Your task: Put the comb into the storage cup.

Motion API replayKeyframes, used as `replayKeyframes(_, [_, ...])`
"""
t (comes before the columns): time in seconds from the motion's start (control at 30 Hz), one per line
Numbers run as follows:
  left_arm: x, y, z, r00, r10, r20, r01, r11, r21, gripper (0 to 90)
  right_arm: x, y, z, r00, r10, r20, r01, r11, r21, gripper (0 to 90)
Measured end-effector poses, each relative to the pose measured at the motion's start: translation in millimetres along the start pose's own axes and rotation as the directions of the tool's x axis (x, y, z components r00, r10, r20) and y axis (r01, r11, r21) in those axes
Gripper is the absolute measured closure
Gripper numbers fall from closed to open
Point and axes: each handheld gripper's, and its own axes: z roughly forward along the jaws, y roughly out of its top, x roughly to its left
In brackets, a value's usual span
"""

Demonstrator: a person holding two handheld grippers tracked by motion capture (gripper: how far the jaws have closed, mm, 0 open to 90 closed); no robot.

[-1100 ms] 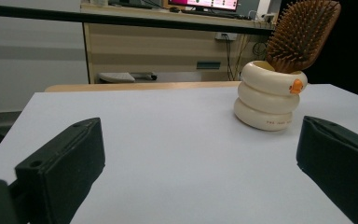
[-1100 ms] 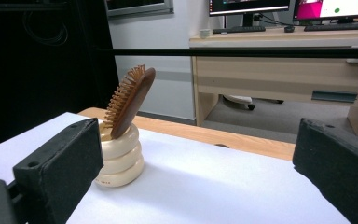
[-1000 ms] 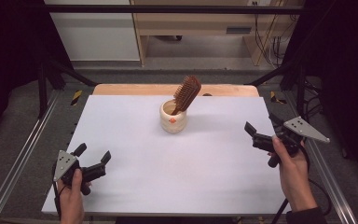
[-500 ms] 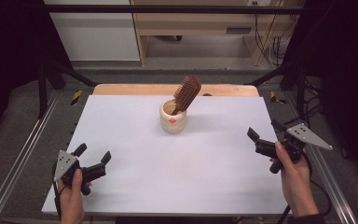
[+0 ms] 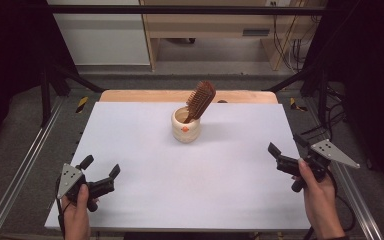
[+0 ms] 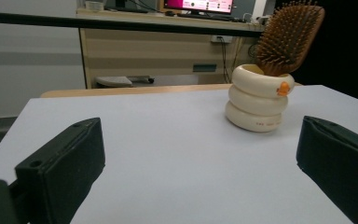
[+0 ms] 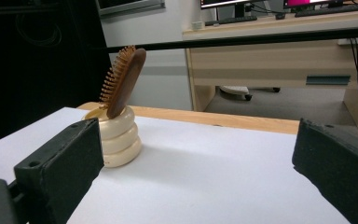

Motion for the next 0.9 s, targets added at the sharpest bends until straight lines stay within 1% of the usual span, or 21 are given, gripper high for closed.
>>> replayKeyframes(0.03, [-1.7, 0.2, -1.9, 0.9998, 0.010, 0.016, -0.010, 0.9999, -0.003, 1.0, -0.3, -1.1, -1.5, 1.0000, 0.000, 0.001, 0.000, 1.0000, 0.000, 2.1])
replayKeyframes(0.07, [-2.5, 0.3, -4.2, 0.9996, 0.003, 0.028, -0.003, 1.0000, -0.005, 0.3, -0.5, -3.3, -4.4, 1.0000, 0.006, 0.002, -0.006, 1.0000, 0.000, 2.1])
replayKeyframes(0.13, [-3.1, 0.4, -9.0, 0.9997, -0.001, 0.024, 0.001, 0.9999, -0.010, 0.3, -0.9, -4.6, -5.8, 1.0000, 0.005, 0.002, -0.005, 1.0000, 0.001, 2.1])
replayKeyframes(0.2, [-3.0, 0.6, -13.0, 0.9998, 0.011, 0.019, -0.011, 0.9999, -0.009, 0.8, -1.5, -7.4, -8.1, 0.9999, 0.012, 0.003, -0.012, 0.9999, 0.001, 2.1])
replayKeyframes(0.33, [-1.9, 0.1, -19.4, 0.9997, 0.008, 0.023, -0.008, 0.9999, -0.010, 0.7, -0.7, -13.8, -12.2, 0.9999, 0.016, 0.002, -0.016, 0.9999, 0.003, 2.1])
replayKeyframes(0.4, [-1.4, 0.0, -20.2, 0.9996, 0.015, 0.022, -0.014, 0.9998, -0.010, 0.6, -0.5, -17.5, -13.4, 0.9999, 0.012, 0.002, -0.012, 0.9999, 0.009, 2.1])
replayKeyframes(0.57, [1.0, -1.3, -19.2, 0.9998, 0.008, 0.019, -0.008, 0.9999, -0.006, 0.8, -1.5, -28.9, -14.7, 0.9998, 0.020, 0.001, -0.020, 0.9995, 0.024, 2.4])
replayKeyframes(0.7, [3.8, -2.0, -19.2, 0.9999, -0.001, 0.014, 0.001, 1.0000, -0.005, 0.8, -1.9, -32.4, -15.0, 0.9999, 0.017, 0.000, -0.017, 0.9994, 0.029, 2.7])
replayKeyframes(0.8, [6.7, -2.6, -19.4, 0.9996, -0.024, 0.018, 0.024, 0.9997, -0.011, 0.8, -1.4, -35.3, -15.0, 1.0000, -0.001, -0.006, 0.001, 0.9997, 0.024, 3.4])
replayKeyframes(0.9, [8.8, -3.0, -19.7, 0.9996, -0.026, 0.010, 0.026, 0.9996, -0.011, 0.9, 0.1, -38.6, -14.3, 0.9999, -0.012, -0.009, 0.013, 0.9997, 0.022, 3.8])
